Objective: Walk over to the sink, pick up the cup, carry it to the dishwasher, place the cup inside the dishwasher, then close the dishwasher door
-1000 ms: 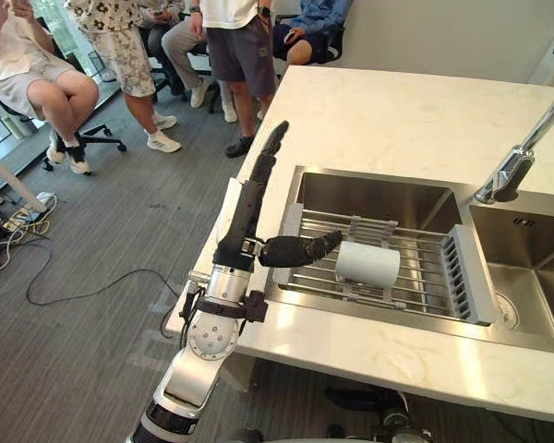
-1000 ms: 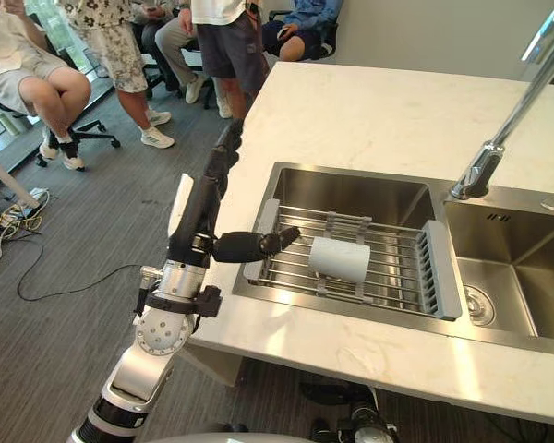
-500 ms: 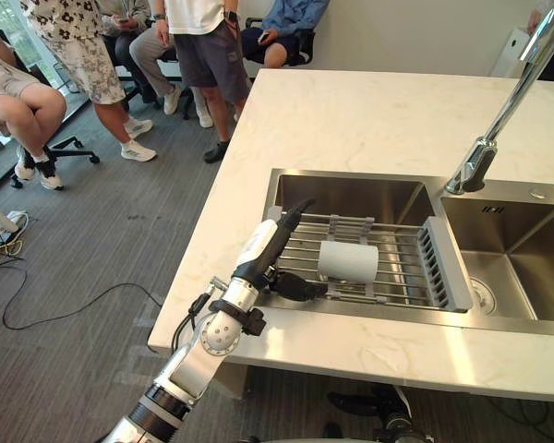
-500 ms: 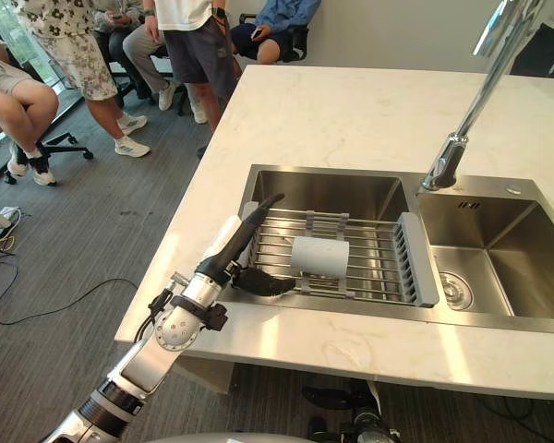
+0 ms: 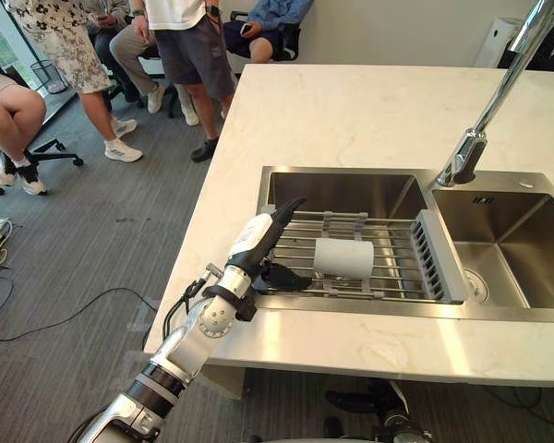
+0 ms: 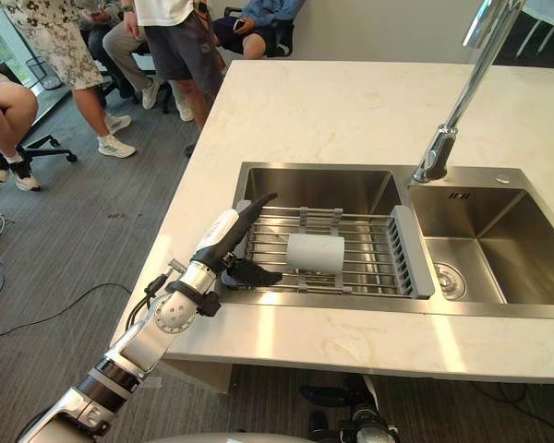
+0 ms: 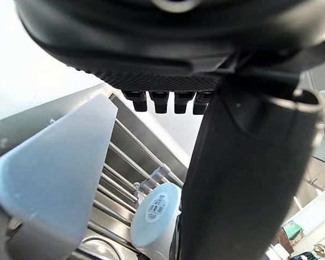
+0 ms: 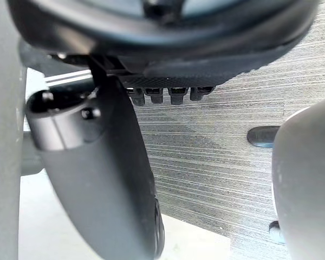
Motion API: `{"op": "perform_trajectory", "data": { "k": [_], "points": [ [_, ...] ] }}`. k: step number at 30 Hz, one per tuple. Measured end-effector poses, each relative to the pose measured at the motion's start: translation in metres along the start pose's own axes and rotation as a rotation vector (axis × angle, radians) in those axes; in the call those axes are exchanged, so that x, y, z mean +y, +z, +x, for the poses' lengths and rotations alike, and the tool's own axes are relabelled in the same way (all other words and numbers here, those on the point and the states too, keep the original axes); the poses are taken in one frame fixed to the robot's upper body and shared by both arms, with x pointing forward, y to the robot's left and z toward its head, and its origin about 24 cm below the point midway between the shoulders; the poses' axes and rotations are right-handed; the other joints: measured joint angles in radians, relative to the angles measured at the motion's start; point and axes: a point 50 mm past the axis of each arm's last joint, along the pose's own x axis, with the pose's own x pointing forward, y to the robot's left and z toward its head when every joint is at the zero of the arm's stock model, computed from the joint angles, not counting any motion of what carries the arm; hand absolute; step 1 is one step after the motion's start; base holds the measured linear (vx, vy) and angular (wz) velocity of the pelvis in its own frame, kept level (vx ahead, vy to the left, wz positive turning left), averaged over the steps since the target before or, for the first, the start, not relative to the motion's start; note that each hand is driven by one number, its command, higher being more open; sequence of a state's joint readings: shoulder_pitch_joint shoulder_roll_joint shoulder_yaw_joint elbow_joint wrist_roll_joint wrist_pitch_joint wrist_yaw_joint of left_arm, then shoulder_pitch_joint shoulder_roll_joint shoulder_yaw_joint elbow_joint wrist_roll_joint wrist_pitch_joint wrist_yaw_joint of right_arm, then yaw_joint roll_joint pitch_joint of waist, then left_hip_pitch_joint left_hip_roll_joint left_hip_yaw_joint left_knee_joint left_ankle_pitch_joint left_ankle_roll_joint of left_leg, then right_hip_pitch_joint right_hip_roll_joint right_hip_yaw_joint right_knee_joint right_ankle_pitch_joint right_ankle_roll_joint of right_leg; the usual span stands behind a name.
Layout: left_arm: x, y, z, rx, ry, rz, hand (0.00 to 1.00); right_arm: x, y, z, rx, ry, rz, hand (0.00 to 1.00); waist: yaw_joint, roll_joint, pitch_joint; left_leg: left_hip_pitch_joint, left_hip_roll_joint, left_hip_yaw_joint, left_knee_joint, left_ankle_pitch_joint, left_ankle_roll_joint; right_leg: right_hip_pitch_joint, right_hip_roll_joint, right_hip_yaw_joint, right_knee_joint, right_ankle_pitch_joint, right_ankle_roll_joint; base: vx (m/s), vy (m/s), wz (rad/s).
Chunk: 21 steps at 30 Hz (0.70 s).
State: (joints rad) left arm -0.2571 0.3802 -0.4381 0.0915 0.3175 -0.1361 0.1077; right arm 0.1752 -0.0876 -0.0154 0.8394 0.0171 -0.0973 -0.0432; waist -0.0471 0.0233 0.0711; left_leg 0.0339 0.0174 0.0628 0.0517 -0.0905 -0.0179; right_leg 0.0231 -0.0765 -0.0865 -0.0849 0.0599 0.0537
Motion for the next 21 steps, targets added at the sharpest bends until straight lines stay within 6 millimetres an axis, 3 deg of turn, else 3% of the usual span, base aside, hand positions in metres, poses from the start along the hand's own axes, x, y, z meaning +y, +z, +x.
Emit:
{"op": "perform_trajectory", "data": {
  "k": [21],
  "points": [
    [0.007,0.006,0.024,-0.034,-0.049,0.163,1.00,0.000,0.005,0.003,-0.010,0.000,0.003,1.00,-0.026,0.002,0.013,-0.008,-0.014,-0.010,-0.010,0.007,0.010,-0.012,-0.012,-0.005,-0.001,0.002,0.004,0.00,0.000,0.00]
  ]
}}
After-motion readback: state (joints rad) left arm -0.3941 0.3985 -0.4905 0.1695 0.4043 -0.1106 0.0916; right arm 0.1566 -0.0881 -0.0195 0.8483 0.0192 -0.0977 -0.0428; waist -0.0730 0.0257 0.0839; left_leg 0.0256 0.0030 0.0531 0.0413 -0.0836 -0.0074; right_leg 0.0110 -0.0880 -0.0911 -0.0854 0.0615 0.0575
